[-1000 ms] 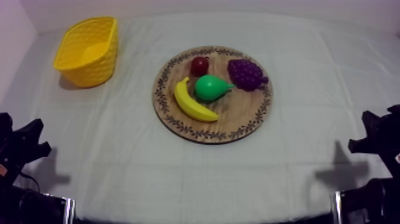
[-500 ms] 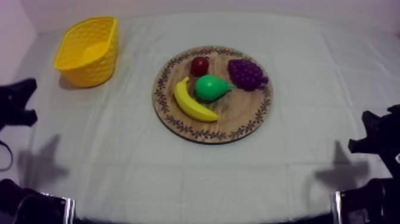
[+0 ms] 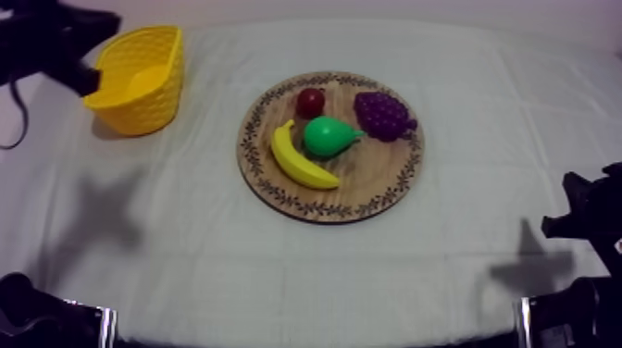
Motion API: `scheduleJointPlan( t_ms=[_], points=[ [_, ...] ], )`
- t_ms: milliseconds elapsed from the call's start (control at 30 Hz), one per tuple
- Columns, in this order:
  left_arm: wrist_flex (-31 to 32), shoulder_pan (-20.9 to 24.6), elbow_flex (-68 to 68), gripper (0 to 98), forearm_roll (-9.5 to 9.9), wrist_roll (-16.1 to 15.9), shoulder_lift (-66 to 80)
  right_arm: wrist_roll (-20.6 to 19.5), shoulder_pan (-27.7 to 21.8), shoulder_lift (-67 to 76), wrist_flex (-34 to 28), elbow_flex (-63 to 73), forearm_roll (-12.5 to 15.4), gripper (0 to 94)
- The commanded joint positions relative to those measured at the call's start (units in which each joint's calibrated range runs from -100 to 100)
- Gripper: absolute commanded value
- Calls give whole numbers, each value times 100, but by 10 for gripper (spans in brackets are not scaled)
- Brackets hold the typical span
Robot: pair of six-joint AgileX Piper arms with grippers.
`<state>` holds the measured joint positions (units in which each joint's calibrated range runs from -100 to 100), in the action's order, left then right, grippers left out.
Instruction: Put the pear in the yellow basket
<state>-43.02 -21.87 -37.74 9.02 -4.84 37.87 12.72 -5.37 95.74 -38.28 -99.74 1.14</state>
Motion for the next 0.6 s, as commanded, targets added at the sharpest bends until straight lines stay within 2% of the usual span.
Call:
scheduleJointPlan(
  t_ms=[0,267,567],
  points=[
    [-33,-497,622,1,127,120,-1014,0,1,2,6,-4,0,3],
    [-57,-1129,1361,1,267,101,-2560,0,1,2,6,-4,0,3],
    [146,-1466,1283,8,292,265,-3447,0,1,2,6,-4,0,3]
  ],
)
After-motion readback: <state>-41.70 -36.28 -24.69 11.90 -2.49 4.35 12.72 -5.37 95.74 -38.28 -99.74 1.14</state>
